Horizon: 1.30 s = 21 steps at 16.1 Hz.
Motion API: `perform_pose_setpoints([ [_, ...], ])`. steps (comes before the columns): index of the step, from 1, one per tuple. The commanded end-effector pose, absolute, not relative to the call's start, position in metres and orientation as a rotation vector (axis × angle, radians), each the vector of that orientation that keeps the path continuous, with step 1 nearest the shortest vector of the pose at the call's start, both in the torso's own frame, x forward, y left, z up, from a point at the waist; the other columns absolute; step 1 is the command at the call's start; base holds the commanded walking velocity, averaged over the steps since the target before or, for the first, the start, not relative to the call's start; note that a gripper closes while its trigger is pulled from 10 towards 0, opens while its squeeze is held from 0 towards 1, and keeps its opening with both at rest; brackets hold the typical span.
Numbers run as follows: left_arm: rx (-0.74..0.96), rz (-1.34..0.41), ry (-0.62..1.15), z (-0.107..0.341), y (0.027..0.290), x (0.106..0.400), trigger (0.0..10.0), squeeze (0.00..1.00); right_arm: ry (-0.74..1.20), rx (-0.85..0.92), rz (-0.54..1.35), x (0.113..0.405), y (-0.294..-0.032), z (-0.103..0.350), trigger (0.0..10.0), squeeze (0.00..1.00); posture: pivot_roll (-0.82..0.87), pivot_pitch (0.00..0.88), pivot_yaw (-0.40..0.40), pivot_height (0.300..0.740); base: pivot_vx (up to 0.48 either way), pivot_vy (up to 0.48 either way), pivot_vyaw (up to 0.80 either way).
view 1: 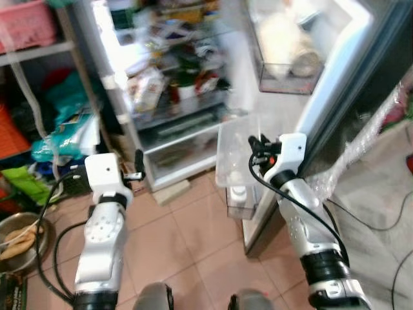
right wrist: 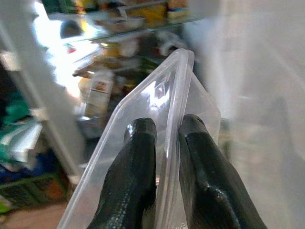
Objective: Restocking fridge
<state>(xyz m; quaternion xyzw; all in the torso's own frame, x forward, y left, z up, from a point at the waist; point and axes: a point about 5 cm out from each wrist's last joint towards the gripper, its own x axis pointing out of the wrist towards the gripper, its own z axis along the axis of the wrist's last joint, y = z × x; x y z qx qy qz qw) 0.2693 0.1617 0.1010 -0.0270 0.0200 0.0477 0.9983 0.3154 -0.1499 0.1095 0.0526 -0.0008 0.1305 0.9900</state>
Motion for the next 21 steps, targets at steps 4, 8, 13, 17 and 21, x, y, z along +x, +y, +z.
perform_pose_setpoints([
  [4, -0.038, 0.100, 0.045, 0.101, 0.164, 0.270, 10.0, 0.00, -0.033, 0.083, 0.174, 0.321, -0.171, 0.119, 10.0, 0.00, 0.04, 0.093, 0.002, 0.740, 0.338, -0.323, 0.00],
  [8, -0.042, 0.107, 0.027, 0.102, 0.163, 0.271, 10.0, 0.00, -0.032, 0.094, 0.194, 0.320, -0.169, 0.118, 10.0, 0.00, 0.04, 0.094, 0.001, 0.740, 0.160, -0.139, 0.00],
  [13, -0.028, 0.148, 0.020, 0.103, 0.170, 0.266, 10.0, 0.00, -0.010, 0.130, 0.337, 0.313, -0.149, 0.114, 10.0, 0.00, 0.05, 0.089, -0.003, 0.740, 0.000, 0.000, 0.00],
  [17, -0.020, 0.172, 0.024, 0.102, 0.174, 0.264, 10.0, 0.00, -0.014, 0.124, 0.409, 0.305, -0.137, 0.113, 10.0, 0.00, 0.05, 0.087, -0.004, 0.740, 0.000, 0.000, 0.60],
  [21, -0.031, 0.148, 0.021, 0.102, 0.175, 0.264, 10.0, 0.00, -0.007, 0.131, 0.386, 0.305, -0.134, 0.112, 10.0, 0.00, 0.06, 0.091, -0.003, 0.740, 0.000, 0.000, 0.60],
])
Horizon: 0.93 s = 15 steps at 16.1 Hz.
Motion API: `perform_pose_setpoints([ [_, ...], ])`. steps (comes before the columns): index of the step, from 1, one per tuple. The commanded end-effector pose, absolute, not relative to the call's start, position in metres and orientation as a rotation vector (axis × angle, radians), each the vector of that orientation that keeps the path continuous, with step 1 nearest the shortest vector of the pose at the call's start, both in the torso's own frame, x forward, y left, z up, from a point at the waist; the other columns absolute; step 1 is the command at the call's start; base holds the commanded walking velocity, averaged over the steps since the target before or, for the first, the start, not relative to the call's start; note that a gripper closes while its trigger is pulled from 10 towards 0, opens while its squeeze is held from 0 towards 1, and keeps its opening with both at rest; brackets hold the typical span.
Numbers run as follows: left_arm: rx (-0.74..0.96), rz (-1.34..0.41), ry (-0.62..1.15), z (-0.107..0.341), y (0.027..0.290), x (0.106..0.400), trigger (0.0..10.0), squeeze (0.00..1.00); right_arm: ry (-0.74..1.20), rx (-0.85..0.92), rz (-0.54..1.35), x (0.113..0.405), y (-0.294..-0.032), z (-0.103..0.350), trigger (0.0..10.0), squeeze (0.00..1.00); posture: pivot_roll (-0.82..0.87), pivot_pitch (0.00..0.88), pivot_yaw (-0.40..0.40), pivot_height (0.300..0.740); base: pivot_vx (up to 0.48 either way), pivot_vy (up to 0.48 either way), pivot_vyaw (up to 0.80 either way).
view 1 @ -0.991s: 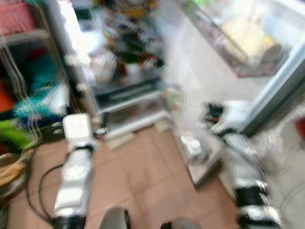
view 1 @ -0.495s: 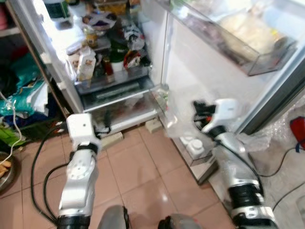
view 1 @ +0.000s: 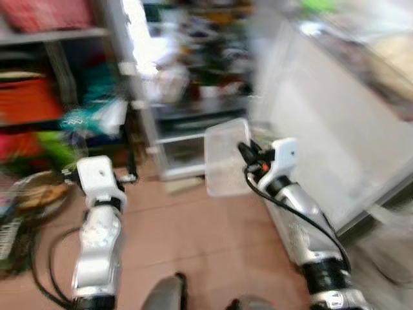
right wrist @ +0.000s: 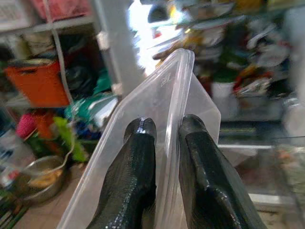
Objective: Restocking fridge
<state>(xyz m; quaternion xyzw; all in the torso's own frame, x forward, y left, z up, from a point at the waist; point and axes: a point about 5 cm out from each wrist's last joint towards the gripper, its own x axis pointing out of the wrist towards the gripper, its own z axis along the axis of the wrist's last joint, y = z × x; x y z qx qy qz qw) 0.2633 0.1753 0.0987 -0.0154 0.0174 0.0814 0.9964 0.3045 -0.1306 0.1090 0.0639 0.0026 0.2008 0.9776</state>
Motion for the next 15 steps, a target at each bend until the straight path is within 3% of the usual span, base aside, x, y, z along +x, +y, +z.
perform_pose_setpoints([
  [1, -0.031, 0.146, 0.017, 0.1032, 0.1758, 0.2643, 10.0, 0.00, -0.005, 0.131, 0.367, 0.3051, -0.1354, 0.1120, 10.0, 0.00, 0.06, 0.095, -0.003, 0.740, 0.000, 0.000, 0.00],
  [7, -0.041, 0.153, 0.014, 0.1044, 0.1812, 0.2637, 10.0, 0.00, -0.006, 0.139, 0.364, 0.3017, -0.1316, 0.1114, 10.0, 0.00, 0.06, 0.104, 0.004, 0.740, 0.210, 0.000, 0.00],
  [15, -0.048, 0.144, 0.024, 0.1008, 0.1801, 0.2597, 10.0, 0.00, -0.007, 0.111, 0.366, 0.2988, -0.1304, 0.1076, 10.0, 0.00, 0.06, 0.096, 0.004, 0.740, 0.434, 0.000, 0.00],
])
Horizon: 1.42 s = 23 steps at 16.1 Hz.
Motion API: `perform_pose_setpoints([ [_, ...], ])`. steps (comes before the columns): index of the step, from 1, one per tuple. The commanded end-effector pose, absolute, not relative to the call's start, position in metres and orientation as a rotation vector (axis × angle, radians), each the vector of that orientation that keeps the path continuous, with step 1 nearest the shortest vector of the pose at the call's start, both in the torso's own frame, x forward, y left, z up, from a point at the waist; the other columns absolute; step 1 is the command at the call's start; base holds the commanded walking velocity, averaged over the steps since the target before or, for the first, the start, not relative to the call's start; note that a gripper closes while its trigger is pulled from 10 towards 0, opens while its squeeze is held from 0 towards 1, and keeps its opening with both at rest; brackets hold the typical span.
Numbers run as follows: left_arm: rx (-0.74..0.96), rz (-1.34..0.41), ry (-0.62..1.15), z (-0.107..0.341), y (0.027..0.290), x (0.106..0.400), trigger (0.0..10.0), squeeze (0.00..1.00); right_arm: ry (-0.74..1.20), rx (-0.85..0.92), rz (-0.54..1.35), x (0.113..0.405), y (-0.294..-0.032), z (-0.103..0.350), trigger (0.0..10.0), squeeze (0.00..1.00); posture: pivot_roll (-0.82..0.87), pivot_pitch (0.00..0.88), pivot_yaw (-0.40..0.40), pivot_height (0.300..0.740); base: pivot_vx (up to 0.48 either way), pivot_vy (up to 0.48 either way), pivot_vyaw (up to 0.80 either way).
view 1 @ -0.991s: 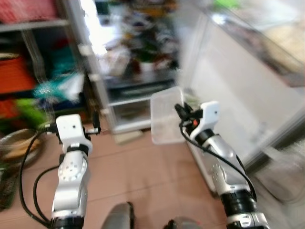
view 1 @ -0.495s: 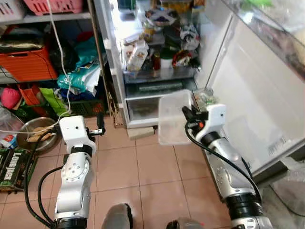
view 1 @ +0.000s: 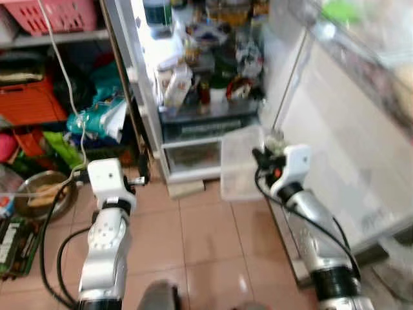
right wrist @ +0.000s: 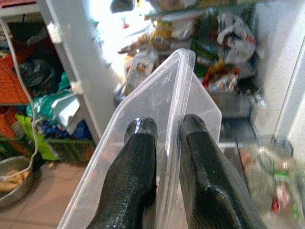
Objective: Restocking fridge
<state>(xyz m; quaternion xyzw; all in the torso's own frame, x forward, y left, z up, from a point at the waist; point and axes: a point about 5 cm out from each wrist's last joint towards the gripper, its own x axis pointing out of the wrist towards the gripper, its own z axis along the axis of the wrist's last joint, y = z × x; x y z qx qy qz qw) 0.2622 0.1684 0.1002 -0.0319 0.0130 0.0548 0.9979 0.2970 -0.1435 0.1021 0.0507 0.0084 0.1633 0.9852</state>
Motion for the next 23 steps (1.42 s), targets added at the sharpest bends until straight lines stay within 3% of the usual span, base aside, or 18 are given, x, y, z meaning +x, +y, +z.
perform_pose_setpoints([
  [1, -0.049, 0.149, 0.023, 0.102, 0.183, 0.257, 10.0, 0.00, -0.009, 0.121, 0.360, 0.296, -0.128, 0.108, 10.0, 0.00, 0.06, 0.094, 0.010, 0.740, 0.480, 0.000, 0.00],
  [5, -0.068, 0.119, 0.054, 0.097, 0.176, 0.262, 10.0, 0.00, 0.000, 0.104, 0.334, 0.299, -0.132, 0.102, 10.0, 0.00, 0.05, 0.092, 0.027, 0.740, 0.448, 0.061, 0.35],
  [16, -0.078, 0.116, 0.111, 0.082, 0.173, 0.253, 10.0, 0.00, -0.039, 0.140, 0.280, 0.297, -0.140, 0.107, 10.0, 0.00, 0.05, 0.080, 0.009, 0.740, 0.311, 0.364, 0.00],
  [20, -0.095, 0.010, 0.059, 0.092, 0.160, 0.257, 10.0, 0.00, -0.042, 0.130, 0.258, 0.300, -0.141, 0.111, 10.0, 0.00, 0.05, 0.096, 0.010, 0.740, 0.000, 0.068, 0.00],
  [23, -0.084, 0.018, 0.045, 0.095, 0.165, 0.260, 10.0, 0.00, -0.062, 0.135, 0.247, 0.302, -0.141, 0.116, 10.0, 0.00, 0.04, 0.105, 0.017, 0.740, 0.000, 0.000, -0.50],
])
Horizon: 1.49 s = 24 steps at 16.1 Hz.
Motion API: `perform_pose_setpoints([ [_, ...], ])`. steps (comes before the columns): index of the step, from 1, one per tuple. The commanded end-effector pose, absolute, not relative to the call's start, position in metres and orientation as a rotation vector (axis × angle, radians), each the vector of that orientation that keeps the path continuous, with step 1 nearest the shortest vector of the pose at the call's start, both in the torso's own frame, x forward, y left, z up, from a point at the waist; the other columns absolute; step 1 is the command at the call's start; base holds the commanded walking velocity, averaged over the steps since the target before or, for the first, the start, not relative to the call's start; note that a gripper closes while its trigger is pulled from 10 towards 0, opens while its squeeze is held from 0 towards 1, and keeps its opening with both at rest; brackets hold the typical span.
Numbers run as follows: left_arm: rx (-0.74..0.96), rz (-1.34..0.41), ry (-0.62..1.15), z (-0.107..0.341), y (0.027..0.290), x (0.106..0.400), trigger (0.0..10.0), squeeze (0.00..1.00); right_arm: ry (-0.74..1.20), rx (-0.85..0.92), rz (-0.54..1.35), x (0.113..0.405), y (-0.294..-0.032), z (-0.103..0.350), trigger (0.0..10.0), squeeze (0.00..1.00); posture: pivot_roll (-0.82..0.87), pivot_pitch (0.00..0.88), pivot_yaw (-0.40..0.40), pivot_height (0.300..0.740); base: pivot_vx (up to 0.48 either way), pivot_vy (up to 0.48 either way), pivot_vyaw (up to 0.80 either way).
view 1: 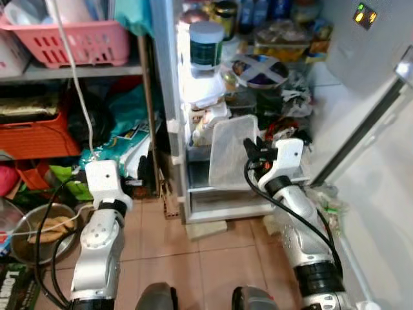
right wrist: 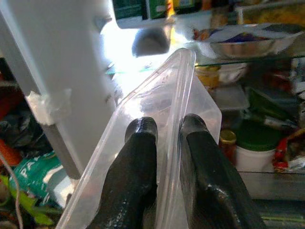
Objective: Restocking fridge
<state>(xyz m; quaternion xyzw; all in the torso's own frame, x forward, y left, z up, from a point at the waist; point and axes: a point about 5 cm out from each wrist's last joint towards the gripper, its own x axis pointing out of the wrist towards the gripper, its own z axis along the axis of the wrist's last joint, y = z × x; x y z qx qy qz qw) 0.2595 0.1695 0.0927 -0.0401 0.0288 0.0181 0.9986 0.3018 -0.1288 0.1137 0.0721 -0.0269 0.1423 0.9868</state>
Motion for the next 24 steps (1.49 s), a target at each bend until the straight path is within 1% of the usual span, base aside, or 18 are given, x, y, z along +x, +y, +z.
perform_pose_setpoints([
  [1, -0.084, 0.019, 0.042, 0.096, 0.165, 0.261, 10.0, 0.00, -0.062, 0.136, 0.245, 0.302, -0.141, 0.116, 10.0, 0.00, 0.05, 0.107, 0.018, 0.740, 0.000, 0.000, -0.51],
  [2, -0.084, 0.015, 0.034, 0.097, 0.167, 0.262, 10.0, 0.00, -0.067, 0.137, 0.235, 0.302, -0.142, 0.117, 10.0, 0.00, 0.05, 0.111, 0.019, 0.740, 0.000, 0.000, 0.00],
  [10, -0.081, -0.022, 0.036, 0.097, 0.163, 0.259, 10.0, 0.00, -0.081, 0.137, 0.195, 0.307, -0.146, 0.121, 10.0, 0.00, 0.05, 0.119, 0.026, 0.740, 0.360, 0.000, 0.00],
  [11, -0.097, -0.058, 0.062, 0.094, 0.159, 0.259, 10.0, 0.00, -0.083, 0.134, 0.189, 0.308, -0.146, 0.121, 10.0, 0.00, 0.06, 0.121, 0.026, 0.740, 0.274, 0.000, 0.00],
  [14, -0.115, -0.146, 0.111, 0.088, 0.148, 0.257, 10.0, 0.00, -0.085, 0.133, 0.185, 0.307, -0.146, 0.121, 10.0, 0.00, 0.06, 0.123, 0.027, 0.740, 0.000, 0.000, 0.00],
  [16, -0.087, -0.243, 0.119, 0.085, 0.134, 0.252, 10.0, 0.00, -0.085, 0.132, 0.185, 0.307, -0.146, 0.121, 10.0, 0.00, 0.05, 0.124, 0.027, 0.740, 0.000, 0.000, 0.00],
  [18, -0.079, -0.276, 0.123, 0.085, 0.129, 0.250, 10.0, 0.00, -0.084, 0.132, 0.186, 0.308, -0.146, 0.121, 10.0, 0.00, 0.05, 0.124, 0.026, 0.740, 0.000, 0.000, 0.00],
  [22, -0.094, -0.302, 0.116, 0.087, 0.130, 0.251, 10.0, 0.00, -0.089, 0.133, 0.186, 0.309, -0.146, 0.122, 10.0, 0.00, 0.06, 0.125, 0.028, 0.740, 0.000, 0.000, 0.00],
  [24, -0.078, -0.310, 0.110, 0.088, 0.130, 0.251, 10.0, 0.00, -0.093, 0.135, 0.180, 0.310, -0.145, 0.123, 10.0, 0.00, 0.06, 0.126, 0.031, 0.740, 0.000, 0.000, -0.51],
])
